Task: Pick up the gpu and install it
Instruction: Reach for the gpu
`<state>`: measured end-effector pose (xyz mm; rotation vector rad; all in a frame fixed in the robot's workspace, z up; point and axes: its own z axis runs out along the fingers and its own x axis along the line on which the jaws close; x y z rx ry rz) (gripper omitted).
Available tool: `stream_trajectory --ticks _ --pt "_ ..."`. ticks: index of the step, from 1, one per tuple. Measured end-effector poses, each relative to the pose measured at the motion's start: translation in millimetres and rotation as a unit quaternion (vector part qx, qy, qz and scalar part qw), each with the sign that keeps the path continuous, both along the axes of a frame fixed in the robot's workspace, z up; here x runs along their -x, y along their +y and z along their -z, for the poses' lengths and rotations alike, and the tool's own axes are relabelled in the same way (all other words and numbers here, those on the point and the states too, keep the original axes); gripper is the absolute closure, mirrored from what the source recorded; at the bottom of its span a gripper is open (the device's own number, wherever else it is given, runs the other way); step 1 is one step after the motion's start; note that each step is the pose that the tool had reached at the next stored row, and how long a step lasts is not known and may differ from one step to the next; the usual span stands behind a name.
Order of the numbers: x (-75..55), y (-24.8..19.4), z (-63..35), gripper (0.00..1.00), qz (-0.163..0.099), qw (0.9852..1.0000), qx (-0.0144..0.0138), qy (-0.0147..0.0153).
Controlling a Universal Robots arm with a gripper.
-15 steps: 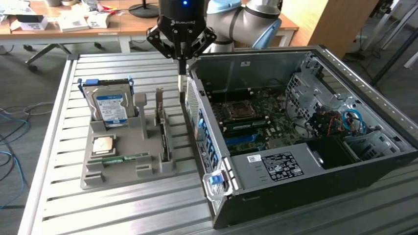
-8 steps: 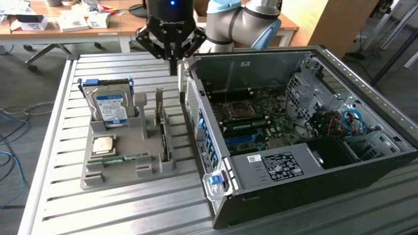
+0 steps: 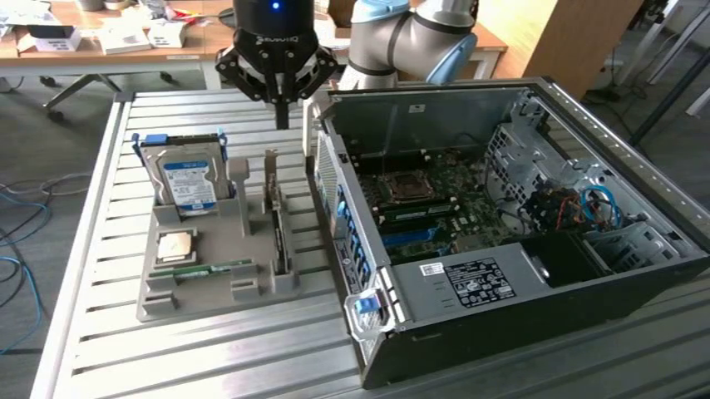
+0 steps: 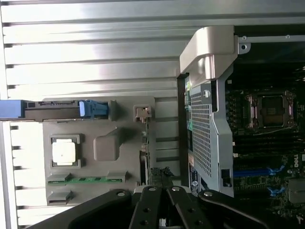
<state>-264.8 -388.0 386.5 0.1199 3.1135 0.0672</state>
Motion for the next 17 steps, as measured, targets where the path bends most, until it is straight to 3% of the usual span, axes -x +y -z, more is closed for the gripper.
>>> stream_trajectory --ticks 9,17 --pt "14.5 1.3 1.6 0.89 0.000 1.0000 0.0002 0.0000" --pt "15.0 0.9 1.6 0.89 0.000 1.0000 0.0003 0.0001"
